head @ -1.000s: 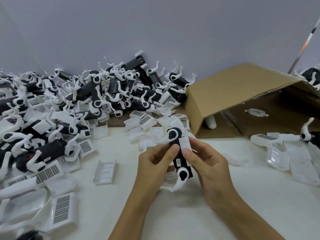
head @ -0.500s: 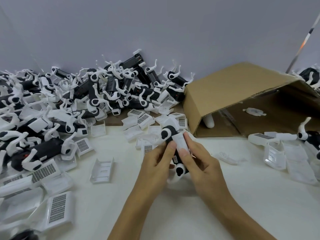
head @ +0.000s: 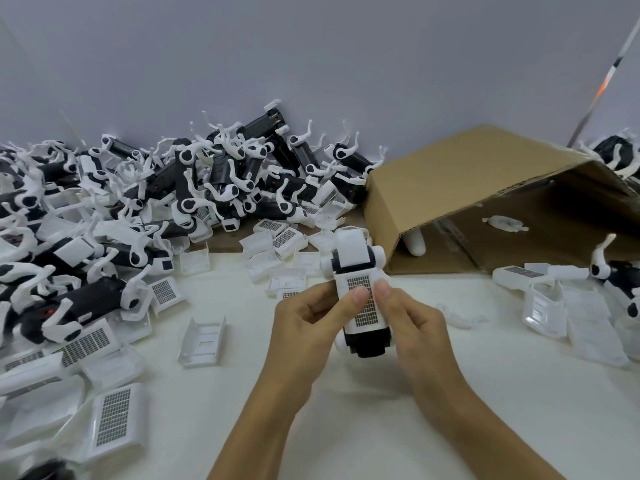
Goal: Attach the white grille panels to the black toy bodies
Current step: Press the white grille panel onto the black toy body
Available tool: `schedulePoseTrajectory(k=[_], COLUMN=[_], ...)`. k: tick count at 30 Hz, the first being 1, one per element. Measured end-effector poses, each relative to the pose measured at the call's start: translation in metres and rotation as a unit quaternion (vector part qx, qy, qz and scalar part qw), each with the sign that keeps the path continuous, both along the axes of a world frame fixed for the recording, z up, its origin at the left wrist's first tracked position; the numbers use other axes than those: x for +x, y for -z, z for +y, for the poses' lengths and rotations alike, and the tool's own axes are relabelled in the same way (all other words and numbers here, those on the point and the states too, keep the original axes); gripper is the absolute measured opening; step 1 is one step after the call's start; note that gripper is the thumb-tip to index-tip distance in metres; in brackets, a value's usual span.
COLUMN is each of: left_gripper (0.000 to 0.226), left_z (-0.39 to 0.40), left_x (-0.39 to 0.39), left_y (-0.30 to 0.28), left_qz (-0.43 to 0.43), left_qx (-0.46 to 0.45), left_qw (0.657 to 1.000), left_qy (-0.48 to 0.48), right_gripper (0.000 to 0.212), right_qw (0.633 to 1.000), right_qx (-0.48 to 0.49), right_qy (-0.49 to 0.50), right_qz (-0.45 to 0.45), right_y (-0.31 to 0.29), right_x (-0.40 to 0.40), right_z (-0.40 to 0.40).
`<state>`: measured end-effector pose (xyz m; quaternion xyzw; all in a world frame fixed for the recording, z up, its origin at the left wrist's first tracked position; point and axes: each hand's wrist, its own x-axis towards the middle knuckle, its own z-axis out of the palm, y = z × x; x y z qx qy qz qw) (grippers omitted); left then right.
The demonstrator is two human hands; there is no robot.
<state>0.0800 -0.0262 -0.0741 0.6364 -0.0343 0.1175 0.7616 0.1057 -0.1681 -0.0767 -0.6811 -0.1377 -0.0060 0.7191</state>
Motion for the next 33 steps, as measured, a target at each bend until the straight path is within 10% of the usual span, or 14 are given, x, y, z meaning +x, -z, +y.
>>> schedulePoseTrajectory(k=[16,24,27,30,33], left_gripper=[0.027,0.041,0.049,0.041,0.033], left_z=[-0.01,0.0,0.017,0.034,0.043], left_x=[-0.001,0.0,0.002,0.009,0.015], left_y=[-0.003,0.005,0.005,0.011,0.02], left_qz=[-0.005,-0.028,0.006,0.034,0.062], left_qx=[0.02,0.263,0.155,0.082,0.07], left_qw=[1.0,0.959,0.971,0.946,0.926], left_qy=[-0.002,-0.098,-0.181,-0.311,-0.366], right_gripper=[0.021,0.024,0.026,0.031,0.018], right_qw=[0.992,0.992,0.989,0.939,0.813], right_qx=[-0.031,-0.069,-0.137,-0.286,-0.434], right_qy=[0.069,-0.101,0.01,0.063,0.069], right_qz=[-0.1,-0.015,-0.059,-0.179,-0.382], right_y=[-0.002,-0.036,-0.035,-0.038,-0.058], right_x=[-0.001,0.003,0.003,-0.006,-0.004], right_z=[-0.004,-0.027,-0.032,-0.053,-0.092])
